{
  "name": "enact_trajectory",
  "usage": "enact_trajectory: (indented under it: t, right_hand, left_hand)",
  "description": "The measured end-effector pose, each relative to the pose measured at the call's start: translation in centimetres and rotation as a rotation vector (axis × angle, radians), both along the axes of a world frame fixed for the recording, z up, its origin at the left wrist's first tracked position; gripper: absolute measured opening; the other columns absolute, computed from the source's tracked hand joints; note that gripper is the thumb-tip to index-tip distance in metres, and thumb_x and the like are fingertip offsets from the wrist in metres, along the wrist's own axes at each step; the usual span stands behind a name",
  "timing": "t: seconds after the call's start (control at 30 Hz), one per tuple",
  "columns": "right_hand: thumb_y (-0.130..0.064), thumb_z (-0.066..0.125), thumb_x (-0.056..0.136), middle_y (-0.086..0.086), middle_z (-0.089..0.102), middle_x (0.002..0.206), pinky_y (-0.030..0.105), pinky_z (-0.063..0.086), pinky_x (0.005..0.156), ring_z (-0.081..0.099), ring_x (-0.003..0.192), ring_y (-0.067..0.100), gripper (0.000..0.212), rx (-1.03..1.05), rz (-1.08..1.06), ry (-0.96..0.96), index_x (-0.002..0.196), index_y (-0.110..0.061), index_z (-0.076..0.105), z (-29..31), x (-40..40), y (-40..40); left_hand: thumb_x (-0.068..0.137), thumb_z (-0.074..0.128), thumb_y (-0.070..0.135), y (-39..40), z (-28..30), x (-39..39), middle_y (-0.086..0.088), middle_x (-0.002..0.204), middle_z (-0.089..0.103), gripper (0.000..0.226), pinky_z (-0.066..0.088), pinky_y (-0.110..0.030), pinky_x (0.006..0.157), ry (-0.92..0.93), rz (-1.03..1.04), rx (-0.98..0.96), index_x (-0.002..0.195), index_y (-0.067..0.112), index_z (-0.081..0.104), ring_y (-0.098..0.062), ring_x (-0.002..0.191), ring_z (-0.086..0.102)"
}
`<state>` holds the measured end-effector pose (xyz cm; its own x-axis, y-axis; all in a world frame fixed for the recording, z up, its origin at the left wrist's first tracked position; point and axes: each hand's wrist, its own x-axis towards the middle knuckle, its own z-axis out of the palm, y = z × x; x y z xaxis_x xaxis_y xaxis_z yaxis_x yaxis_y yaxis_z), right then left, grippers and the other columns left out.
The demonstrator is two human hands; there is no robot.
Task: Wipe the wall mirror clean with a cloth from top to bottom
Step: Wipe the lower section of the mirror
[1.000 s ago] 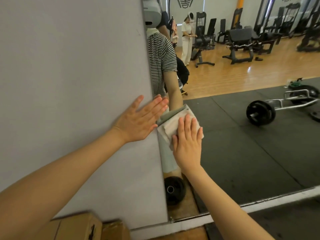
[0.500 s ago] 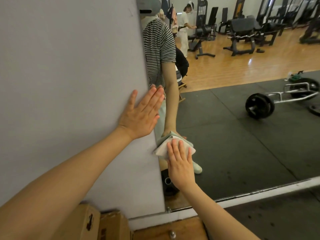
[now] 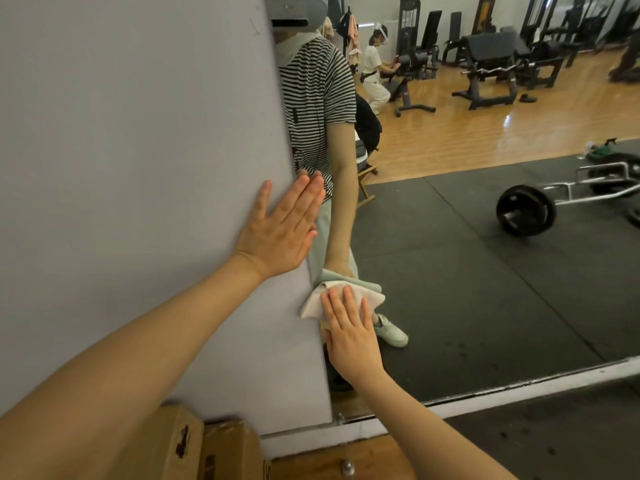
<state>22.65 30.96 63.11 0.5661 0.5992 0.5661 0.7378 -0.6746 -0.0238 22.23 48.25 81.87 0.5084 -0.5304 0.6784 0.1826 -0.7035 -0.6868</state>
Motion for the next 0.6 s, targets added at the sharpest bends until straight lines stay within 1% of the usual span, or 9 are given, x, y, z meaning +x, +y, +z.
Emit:
enact_trajectory:
  t: [0.1,0.17,0.2,0.27,0.33,0.4,0.47,0.53,0.6]
  right_hand:
    - [-0.027,0.048,0.089,0.005,0.019,0.157,0.050,0.003,0.118,0.001,0.149,0.027,0.071,0.006,-0.015,0.022,0.152,-0.013,0.018,0.0,-0.1,0.2]
    - [-0.027,0.041,0.090,0.004,0.021,0.157,0.050,0.004,0.118,-0.002,0.150,0.025,0.067,0.025,-0.022,0.042,0.151,-0.013,0.018,0.2,0.0,0.2]
    - [-0.027,0.039,0.091,0.004,0.026,0.156,0.050,0.005,0.117,0.001,0.150,0.024,0.064,0.026,-0.017,0.056,0.151,-0.014,0.021,0.3,0.1,0.1]
    - [-0.024,0.036,0.090,0.005,0.038,0.152,0.052,0.011,0.115,0.015,0.147,0.025,0.060,0.022,-0.009,0.072,0.148,-0.015,0.027,0.6,0.4,-0.4]
    - [-0.025,0.035,0.089,0.008,0.042,0.149,0.054,0.015,0.112,0.025,0.142,0.027,0.060,0.056,-0.080,0.096,0.147,-0.014,0.027,0.7,1.3,-1.4]
    - [-0.030,0.034,0.092,0.014,0.039,0.151,0.054,0.016,0.112,0.026,0.141,0.029,0.061,0.160,-0.218,0.169,0.149,-0.010,0.021,0.9,2.5,-3.0]
    - [-0.035,0.030,0.097,0.016,0.027,0.156,0.053,0.014,0.115,0.018,0.146,0.028,0.065,0.239,-0.304,0.225,0.153,-0.011,0.006,1.2,3.1,-4.5]
    - [-0.036,0.029,0.098,0.016,0.018,0.159,0.052,0.013,0.114,0.011,0.147,0.028,0.069,0.283,-0.303,0.250,0.153,-0.014,-0.005,1.6,2.8,-4.5]
    - [-0.032,0.035,0.095,0.019,0.022,0.157,0.051,0.015,0.115,0.011,0.146,0.032,0.072,0.279,-0.266,0.236,0.153,-0.010,-0.003,1.9,1.9,-3.4]
  left_hand:
    - [0.099,0.021,0.034,0.0,0.0,0.0,-0.011,0.154,0.019,0.068,-0.008,-0.052,0.117,-0.006,0.015,0.005,0.152,0.001,-0.005,-0.028,0.149,-0.003]
    - [0.101,0.016,0.033,0.0,0.1,0.0,-0.011,0.155,0.017,0.065,-0.007,-0.052,0.116,-0.001,0.017,0.002,0.153,0.002,-0.006,-0.027,0.149,-0.012]
    - [0.101,0.014,0.033,0.0,0.0,0.0,-0.012,0.155,0.016,0.064,-0.007,-0.052,0.116,0.001,0.019,0.002,0.153,0.002,-0.006,-0.026,0.148,-0.014]
    - [0.101,0.016,0.033,0.0,0.1,-0.1,-0.012,0.155,0.015,0.064,-0.006,-0.052,0.117,0.006,0.013,-0.004,0.153,0.002,-0.006,-0.025,0.148,-0.015]
    - [0.099,0.022,0.033,-0.1,0.1,-0.1,-0.012,0.155,0.017,0.067,-0.004,-0.051,0.117,0.007,-0.009,-0.023,0.153,0.002,-0.005,-0.024,0.148,-0.014]
    - [0.099,0.022,0.033,0.0,0.1,-0.2,-0.012,0.155,0.017,0.067,-0.004,-0.051,0.117,0.005,-0.006,-0.021,0.153,0.002,-0.004,-0.024,0.148,-0.014]
    - [0.099,0.021,0.032,-0.2,0.1,-0.2,-0.012,0.155,0.016,0.066,-0.005,-0.051,0.117,0.010,0.006,-0.041,0.153,0.003,-0.005,-0.024,0.148,-0.015]
    - [0.097,0.026,0.030,-0.9,-0.2,-0.2,-0.011,0.155,0.015,0.069,-0.006,-0.051,0.117,0.012,0.008,-0.122,0.153,0.004,-0.007,-0.023,0.148,-0.016]
    - [0.094,0.032,0.027,-2.4,-1.0,-0.3,-0.012,0.155,0.015,0.074,-0.006,-0.051,0.116,0.013,0.005,-0.252,0.153,0.005,-0.008,-0.023,0.149,-0.013]
